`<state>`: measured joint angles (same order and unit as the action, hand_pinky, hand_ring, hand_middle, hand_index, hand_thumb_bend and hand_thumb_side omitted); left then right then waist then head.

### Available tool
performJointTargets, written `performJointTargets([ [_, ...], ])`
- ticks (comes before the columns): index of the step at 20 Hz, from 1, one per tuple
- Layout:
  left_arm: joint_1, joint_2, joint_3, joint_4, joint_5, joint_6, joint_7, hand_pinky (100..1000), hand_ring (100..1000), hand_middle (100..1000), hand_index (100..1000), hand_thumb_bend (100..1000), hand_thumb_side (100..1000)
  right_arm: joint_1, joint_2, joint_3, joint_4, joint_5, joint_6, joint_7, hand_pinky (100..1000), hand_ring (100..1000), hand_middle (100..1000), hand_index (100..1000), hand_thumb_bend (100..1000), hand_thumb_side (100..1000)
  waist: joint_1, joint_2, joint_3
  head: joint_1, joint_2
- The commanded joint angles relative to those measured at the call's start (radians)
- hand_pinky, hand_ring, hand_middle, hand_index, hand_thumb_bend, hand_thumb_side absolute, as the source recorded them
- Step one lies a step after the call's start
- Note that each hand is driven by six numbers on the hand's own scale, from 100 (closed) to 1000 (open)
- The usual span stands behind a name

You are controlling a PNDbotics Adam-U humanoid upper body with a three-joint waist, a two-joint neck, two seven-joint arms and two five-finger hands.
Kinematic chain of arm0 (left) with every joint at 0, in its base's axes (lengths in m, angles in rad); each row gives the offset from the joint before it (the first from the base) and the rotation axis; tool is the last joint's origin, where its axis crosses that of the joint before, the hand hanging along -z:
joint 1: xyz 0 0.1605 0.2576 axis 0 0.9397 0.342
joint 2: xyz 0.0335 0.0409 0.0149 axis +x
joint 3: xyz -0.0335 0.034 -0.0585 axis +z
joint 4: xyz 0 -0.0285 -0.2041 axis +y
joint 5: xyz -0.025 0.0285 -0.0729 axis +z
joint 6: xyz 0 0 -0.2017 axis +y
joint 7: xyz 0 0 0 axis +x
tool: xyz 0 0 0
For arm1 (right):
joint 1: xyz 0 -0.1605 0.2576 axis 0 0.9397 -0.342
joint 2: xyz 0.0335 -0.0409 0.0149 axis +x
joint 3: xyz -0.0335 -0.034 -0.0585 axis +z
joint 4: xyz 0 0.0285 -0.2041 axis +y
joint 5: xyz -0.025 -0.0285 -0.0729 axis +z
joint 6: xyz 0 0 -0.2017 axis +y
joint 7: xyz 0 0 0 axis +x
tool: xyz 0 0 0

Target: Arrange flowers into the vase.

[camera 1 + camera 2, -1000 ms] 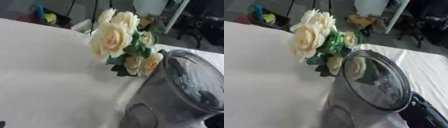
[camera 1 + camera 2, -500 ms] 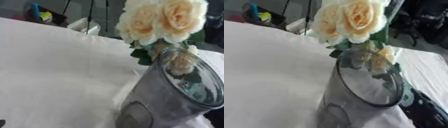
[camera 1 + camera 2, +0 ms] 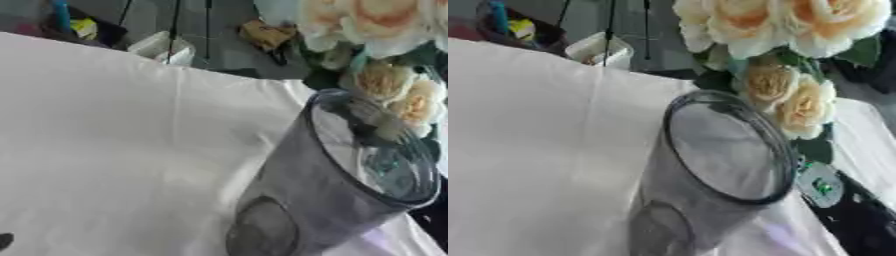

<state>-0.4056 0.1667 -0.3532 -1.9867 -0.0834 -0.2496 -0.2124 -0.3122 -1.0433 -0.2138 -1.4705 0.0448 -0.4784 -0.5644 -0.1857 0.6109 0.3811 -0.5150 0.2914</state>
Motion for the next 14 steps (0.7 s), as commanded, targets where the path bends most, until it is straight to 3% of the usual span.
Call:
performJointTargets([
  [1, 0.003, 0.014, 0.01, -0.013, 0.01, 0.004, 0.004, 631, 728, 877, 835, 181, 1000, 0.009, -0.055, -0.029, -0.029, -0.086, 0.018, 0.021, 100, 100, 100, 167, 100, 943, 0.024, -0.08, -0.013, 0.015, 0.011],
  [14, 0.032, 0.028, 0.029, -0.013, 0.04, 0.02, 0.019, 631, 728, 874, 834, 189, 1000, 0.095, -0.098, -0.108, -0.112, -0.456, 0.078, 0.151, 100, 100, 100, 159, 100, 952, 0.045, -0.15, -0.087, 0.086, 0.053],
])
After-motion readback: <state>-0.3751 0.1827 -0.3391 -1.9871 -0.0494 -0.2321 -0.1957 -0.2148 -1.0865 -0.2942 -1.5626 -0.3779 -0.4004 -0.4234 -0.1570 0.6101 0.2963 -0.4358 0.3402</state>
